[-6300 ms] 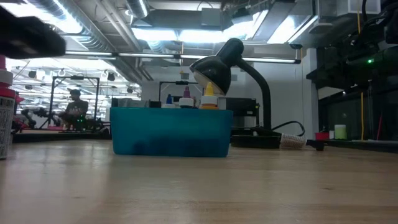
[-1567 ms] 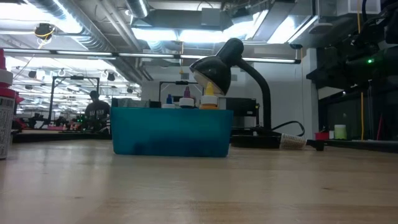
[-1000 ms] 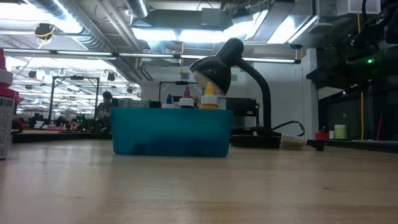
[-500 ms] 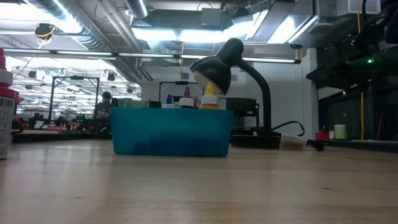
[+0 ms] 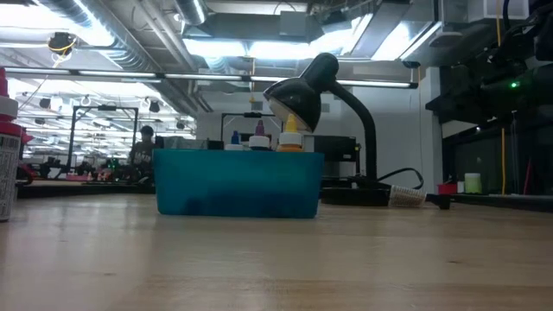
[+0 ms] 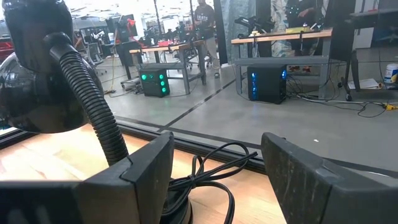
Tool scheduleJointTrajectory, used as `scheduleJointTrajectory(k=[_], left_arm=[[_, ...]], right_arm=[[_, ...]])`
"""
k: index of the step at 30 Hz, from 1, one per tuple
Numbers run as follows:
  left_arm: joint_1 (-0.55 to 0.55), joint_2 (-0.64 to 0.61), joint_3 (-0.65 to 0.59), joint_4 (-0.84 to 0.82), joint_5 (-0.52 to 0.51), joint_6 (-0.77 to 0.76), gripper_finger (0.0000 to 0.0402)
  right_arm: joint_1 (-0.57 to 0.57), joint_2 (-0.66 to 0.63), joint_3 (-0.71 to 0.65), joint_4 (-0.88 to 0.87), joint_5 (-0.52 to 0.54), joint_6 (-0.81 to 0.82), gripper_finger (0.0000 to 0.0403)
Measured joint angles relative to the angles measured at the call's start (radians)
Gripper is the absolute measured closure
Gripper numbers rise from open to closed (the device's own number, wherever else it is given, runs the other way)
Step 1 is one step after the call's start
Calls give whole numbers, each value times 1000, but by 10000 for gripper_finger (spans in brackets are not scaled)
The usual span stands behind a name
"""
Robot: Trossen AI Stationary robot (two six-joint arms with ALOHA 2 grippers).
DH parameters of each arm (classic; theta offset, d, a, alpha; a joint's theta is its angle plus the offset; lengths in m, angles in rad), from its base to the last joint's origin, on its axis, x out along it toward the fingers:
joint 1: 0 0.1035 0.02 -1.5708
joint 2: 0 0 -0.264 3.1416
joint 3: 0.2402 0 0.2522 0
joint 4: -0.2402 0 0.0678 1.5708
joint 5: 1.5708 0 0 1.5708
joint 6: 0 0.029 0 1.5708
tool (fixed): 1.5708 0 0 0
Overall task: Pick & Place food coloring
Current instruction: Put the small dark blue food coloring bottle into the blue bin
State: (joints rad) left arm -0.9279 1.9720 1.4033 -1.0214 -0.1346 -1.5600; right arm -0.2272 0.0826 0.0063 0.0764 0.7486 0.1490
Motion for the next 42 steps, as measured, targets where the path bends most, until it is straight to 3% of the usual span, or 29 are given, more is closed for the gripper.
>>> scheduleJointTrajectory(k=[6,11,16,23,32,42], left_arm=[[3,-1,0,11,-2,31,347],[37,-17,7,31,-17,99,342],[102,-22,86,22,-47,273,340],[228,-27,221,-69,-57,563,343],[442,-27,372,-245,-80,824,344],[679,-27,402,-261,-109,1029,344]], right_arm=[[0,0,0,0,0,0,159],[0,0,0,0,0,0,159],[0,0,0,0,0,0,159],[0,0,0,0,0,0,159],[0,0,0,0,0,0,159],[0,0,0,0,0,0,159]])
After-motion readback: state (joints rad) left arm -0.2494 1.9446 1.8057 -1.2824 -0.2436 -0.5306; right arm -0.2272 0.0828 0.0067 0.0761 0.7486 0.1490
